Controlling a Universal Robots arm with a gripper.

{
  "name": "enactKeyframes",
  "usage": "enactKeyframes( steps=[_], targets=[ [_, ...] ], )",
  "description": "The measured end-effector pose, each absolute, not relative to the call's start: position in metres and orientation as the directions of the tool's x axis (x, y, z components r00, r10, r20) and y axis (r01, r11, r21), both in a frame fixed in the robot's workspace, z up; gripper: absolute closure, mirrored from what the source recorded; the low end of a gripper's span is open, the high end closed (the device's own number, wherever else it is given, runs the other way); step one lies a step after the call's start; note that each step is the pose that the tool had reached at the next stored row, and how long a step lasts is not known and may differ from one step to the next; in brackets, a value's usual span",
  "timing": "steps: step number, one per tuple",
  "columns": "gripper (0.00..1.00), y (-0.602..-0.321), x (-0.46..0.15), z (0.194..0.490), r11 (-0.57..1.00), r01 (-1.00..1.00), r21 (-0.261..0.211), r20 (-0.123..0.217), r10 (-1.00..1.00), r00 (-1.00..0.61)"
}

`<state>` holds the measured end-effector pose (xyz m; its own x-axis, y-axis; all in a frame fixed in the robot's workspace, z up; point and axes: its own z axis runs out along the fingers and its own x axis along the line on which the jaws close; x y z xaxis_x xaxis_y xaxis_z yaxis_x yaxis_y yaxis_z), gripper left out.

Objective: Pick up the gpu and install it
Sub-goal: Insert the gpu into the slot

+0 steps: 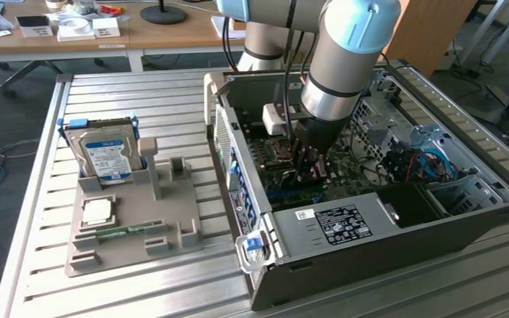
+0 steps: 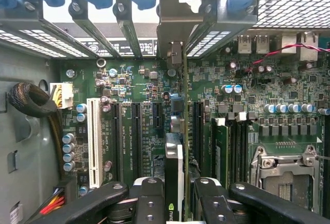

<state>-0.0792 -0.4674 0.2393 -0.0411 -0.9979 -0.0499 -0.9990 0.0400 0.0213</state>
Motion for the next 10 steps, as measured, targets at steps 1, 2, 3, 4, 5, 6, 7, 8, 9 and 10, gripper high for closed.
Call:
enactKeyframes(
  steps=[1,2,3,4,5,6,7,8,9,10],
  targets=[
    [0.73,-0.4674,-0.0792,0.2389,0.04,-0.999,0.021,-0.05,-0.998,-0.041],
    [0.73,-0.4674,-0.0792,0.2385,0.04,-0.999,0.021,-0.05,-0.998,-0.041],
    [0.73,-0.4674,-0.0792,0.2381,0.04,-0.999,0.021,-0.05,-0.998,-0.041],
    [0.73,-0.4675,-0.0792,0.2378,0.04,-0.999,0.021,-0.05,-0.998,-0.041],
    [0.73,-0.4675,-0.0792,0.2374,0.04,-0.999,0.021,-0.05,-0.998,-0.041],
    [0.73,-0.4675,-0.0792,0.2372,0.04,-0.999,0.021,-0.05,-0.998,-0.041],
    [0.73,-0.4675,-0.0792,0.2371,0.04,-0.999,0.021,-0.05,-0.998,-0.041],
    [0.73,-0.4674,-0.0792,0.237,0.04,-0.999,0.021,-0.05,-0.998,-0.041],
    [0.73,-0.4674,-0.0792,0.237,0.04,-0.999,0.021,-0.05,-0.998,-0.041],
    [0.73,-0.4674,-0.0792,0.2369,0.04,-0.999,0.021,-0.05,-0.998,-0.041]
  ],
)
